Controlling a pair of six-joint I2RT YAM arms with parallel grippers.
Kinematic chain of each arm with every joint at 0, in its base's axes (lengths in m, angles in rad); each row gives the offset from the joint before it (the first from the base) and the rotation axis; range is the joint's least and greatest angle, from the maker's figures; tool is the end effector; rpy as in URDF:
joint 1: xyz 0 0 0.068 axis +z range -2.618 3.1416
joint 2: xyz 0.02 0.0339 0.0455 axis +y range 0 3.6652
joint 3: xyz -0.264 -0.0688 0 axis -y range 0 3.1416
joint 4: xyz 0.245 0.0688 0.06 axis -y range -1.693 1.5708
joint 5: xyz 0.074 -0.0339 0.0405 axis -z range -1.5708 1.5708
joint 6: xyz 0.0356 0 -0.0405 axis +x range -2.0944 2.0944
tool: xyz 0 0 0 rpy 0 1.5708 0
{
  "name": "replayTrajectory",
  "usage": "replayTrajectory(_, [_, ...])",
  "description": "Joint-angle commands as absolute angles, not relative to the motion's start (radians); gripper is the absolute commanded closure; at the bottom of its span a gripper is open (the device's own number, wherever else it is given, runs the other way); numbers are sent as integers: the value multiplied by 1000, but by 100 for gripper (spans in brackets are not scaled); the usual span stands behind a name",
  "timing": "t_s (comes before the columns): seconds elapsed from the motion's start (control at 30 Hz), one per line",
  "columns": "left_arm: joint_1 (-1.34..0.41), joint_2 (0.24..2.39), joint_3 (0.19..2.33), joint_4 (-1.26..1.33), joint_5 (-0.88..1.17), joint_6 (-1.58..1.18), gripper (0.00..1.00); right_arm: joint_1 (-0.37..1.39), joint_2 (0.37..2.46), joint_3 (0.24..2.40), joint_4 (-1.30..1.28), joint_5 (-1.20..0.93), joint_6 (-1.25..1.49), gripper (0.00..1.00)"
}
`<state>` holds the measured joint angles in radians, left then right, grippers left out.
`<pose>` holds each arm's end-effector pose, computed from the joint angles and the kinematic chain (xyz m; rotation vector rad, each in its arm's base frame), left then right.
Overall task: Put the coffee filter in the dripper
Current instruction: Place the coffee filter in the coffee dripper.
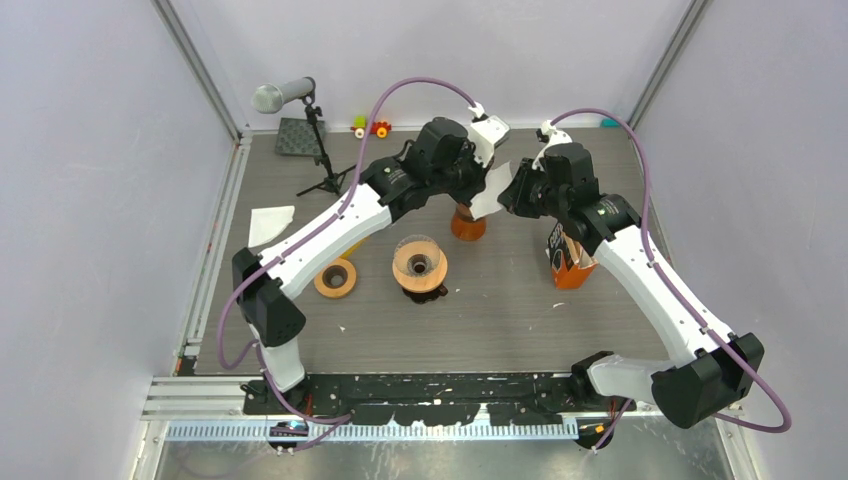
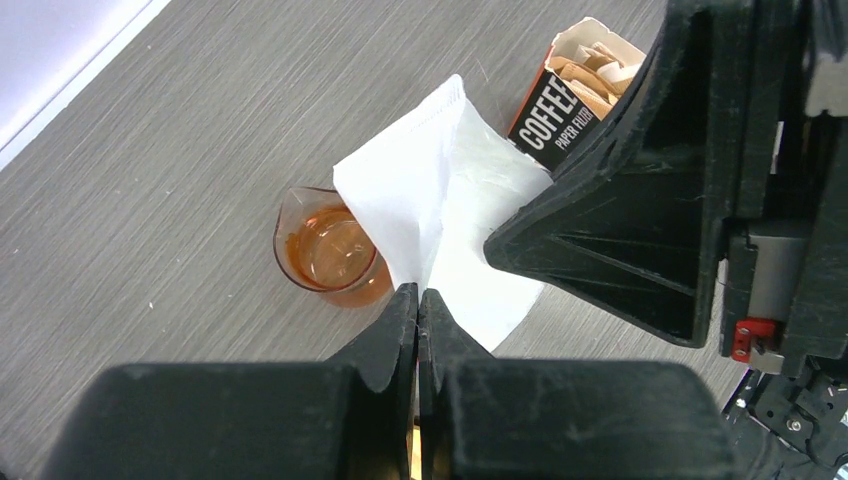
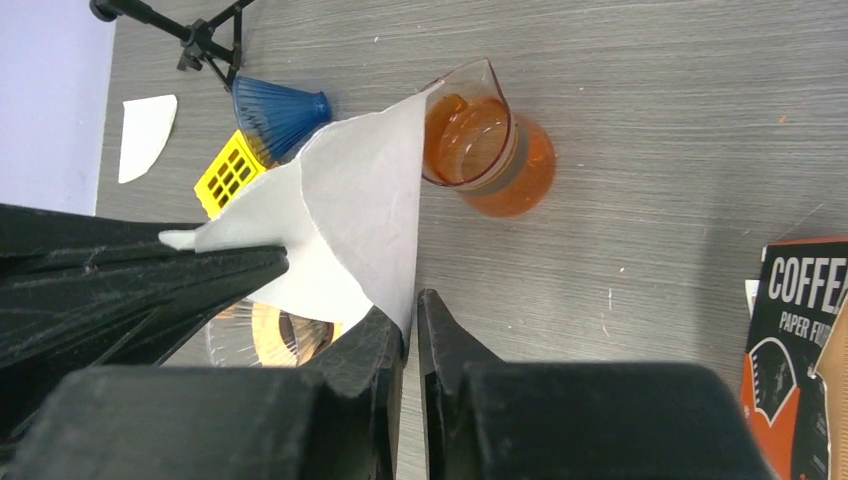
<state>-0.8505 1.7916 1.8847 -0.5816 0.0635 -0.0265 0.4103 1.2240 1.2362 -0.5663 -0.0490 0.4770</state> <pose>0.2707 -0.3118 0.4022 0.8834 1.9208 -0.6002 0.2448 0.1084 0.3671 0.0429 2.1784 0.5693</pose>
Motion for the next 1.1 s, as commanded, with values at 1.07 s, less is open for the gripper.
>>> replayTrajectory(1.07, [-873, 1783, 1891, -576, -48, -66, 65, 415, 1207, 1270, -515, -70, 489, 100])
